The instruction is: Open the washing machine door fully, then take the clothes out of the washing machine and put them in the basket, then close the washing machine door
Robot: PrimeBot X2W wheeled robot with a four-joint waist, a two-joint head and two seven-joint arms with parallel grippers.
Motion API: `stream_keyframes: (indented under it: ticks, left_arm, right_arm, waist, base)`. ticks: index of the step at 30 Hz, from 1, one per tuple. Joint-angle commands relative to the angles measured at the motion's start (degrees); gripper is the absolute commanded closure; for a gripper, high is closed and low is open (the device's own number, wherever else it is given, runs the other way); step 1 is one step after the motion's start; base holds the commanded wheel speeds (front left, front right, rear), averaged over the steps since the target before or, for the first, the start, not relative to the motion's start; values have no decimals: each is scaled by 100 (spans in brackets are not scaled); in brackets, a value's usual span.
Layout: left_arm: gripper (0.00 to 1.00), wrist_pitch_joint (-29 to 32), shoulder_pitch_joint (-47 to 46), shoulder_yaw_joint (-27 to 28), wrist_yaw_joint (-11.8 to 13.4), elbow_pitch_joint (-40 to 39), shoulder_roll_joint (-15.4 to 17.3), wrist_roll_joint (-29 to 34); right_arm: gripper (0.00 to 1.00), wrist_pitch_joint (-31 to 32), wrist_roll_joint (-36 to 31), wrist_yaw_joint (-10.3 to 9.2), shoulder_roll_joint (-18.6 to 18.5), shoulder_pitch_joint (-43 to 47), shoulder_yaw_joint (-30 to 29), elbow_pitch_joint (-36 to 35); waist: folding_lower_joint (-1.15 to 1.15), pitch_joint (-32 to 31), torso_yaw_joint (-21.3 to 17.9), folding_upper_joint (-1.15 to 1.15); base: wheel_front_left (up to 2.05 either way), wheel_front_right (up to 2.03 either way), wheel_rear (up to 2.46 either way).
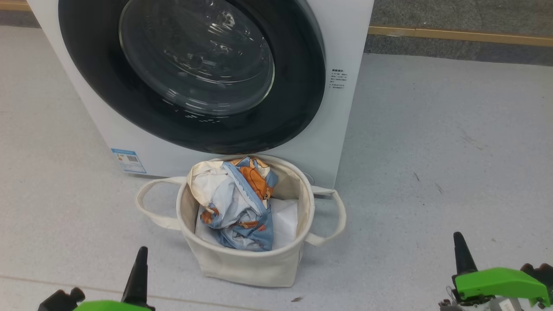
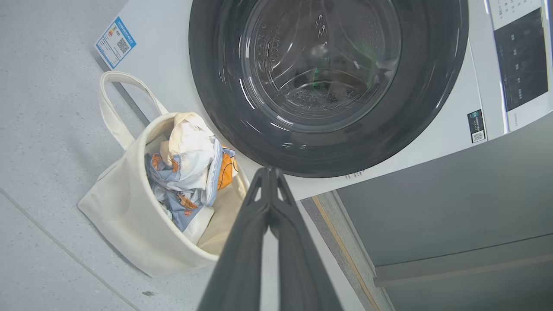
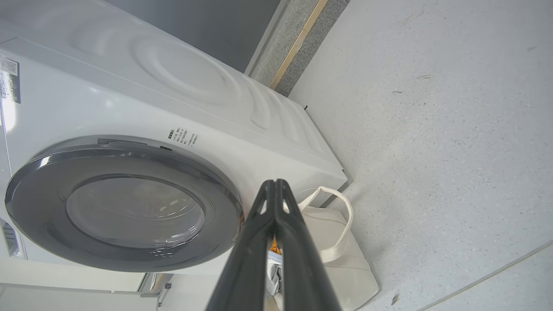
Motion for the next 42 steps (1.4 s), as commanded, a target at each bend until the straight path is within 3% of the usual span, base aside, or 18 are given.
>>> stream_keyframes:
  ticks: [1, 42]
  left_arm:
    - [100, 32, -279, 181, -25, -167, 11, -136]
    - [100, 701, -458, 694, -38, -106, -143, -2537]
  right_arm:
    - [100, 44, 148, 0, -109, -266, 38, -160]
    - [100, 735, 2649, 0, -108, -382, -211, -95]
  waist:
    - [0, 0, -1, 0]
    - [0, -13, -34, 0]
  base:
    - [0, 0, 0]
    - [0, 0, 0]
